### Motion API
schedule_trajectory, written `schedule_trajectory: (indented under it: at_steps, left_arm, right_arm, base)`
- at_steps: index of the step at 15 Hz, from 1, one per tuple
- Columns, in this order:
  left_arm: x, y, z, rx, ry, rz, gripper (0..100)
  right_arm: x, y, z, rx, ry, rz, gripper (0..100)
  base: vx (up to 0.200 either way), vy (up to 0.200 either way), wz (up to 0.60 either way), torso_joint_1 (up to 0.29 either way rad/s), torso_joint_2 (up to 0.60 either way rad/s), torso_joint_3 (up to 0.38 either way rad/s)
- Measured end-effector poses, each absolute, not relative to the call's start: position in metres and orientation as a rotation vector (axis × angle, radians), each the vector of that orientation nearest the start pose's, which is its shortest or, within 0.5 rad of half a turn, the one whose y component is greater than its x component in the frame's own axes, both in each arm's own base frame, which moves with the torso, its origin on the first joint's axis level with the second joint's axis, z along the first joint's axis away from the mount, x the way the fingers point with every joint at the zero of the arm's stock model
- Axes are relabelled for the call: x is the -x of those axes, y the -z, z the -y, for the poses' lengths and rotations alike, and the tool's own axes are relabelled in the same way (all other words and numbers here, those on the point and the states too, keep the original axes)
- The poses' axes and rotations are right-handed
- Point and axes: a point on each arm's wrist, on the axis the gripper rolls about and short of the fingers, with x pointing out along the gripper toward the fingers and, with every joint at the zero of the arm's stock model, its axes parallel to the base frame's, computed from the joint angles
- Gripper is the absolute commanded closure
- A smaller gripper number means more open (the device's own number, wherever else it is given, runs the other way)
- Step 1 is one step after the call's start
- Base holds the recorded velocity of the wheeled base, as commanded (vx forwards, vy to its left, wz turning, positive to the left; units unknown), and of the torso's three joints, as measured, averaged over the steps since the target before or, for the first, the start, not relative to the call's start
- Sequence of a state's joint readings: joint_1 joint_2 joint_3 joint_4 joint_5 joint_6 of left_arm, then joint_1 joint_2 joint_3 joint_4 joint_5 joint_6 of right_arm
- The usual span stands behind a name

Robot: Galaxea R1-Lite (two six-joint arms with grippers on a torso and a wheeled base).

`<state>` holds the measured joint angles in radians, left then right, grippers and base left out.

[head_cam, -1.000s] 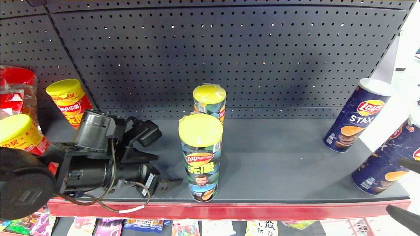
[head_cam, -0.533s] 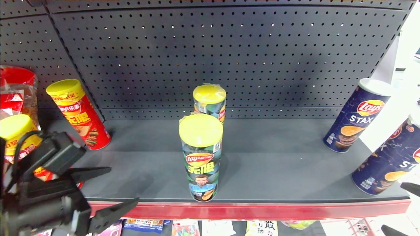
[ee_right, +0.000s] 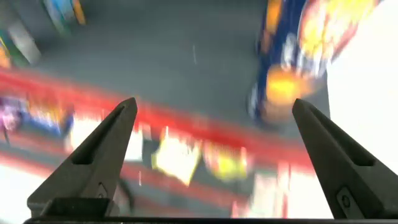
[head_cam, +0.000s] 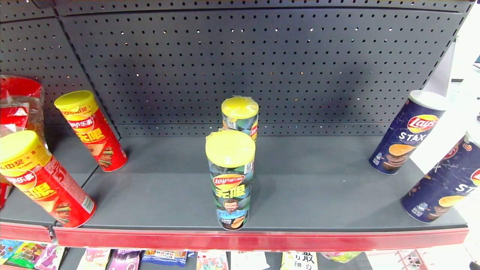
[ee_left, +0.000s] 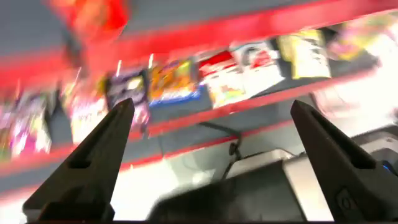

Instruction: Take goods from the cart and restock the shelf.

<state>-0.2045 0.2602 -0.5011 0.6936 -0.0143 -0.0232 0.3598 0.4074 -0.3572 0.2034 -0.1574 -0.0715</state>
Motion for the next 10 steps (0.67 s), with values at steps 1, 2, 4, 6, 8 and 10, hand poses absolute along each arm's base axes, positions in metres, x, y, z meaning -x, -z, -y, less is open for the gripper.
schedule_trajectory:
  at_steps: [1, 2, 4, 6, 8, 10]
  left_arm:
    - [0.053, -0.143, -0.010, -0.004, 0.166, -0.412, 0]
    - [0.056, -0.140, -0.010, 0.003, 0.136, -0.373, 0]
    - [0.053, -0.133, -0.011, 0.009, 0.056, -0.289, 0]
    - [0.049, -0.122, -0.007, 0.017, -0.030, -0.288, 0]
    - [0.048, -0.108, -0.003, 0.030, -0.081, -0.288, 0]
    - [0.047, -0.101, 0.001, 0.042, 0.046, -0.223, 0]
  right_arm:
    - [0.008, -0.157, 0.007, 0.142, -0.201, -0.274, 0]
    - [0.018, -0.156, 0.010, 0.141, -0.191, -0.278, 0]
    - [0.036, -0.145, 0.015, 0.119, -0.129, -0.297, 0]
    - [0.043, -0.137, 0.011, 0.056, -0.002, -0.311, 0]
    - [0.044, -0.123, 0.006, 0.018, 0.057, -0.336, 0]
    - [0.041, -0.113, 0.002, -0.004, -0.025, -0.264, 0]
  base:
    - [0.000, 0.000, 0.00, 0.000, 0.00, 0.000]
    - [0.000, 0.000, 0.00, 0.000, 0.00, 0.000]
    - [0.000, 0.000, 0.00, 0.000, 0.00, 0.000]
    - [0.000, 0.000, 0.00, 0.000, 0.00, 0.000]
    - [0.000, 0.000, 0.00, 0.000, 0.00, 0.000]
    - [0.000, 0.000, 0.00, 0.000, 0.00, 0.000]
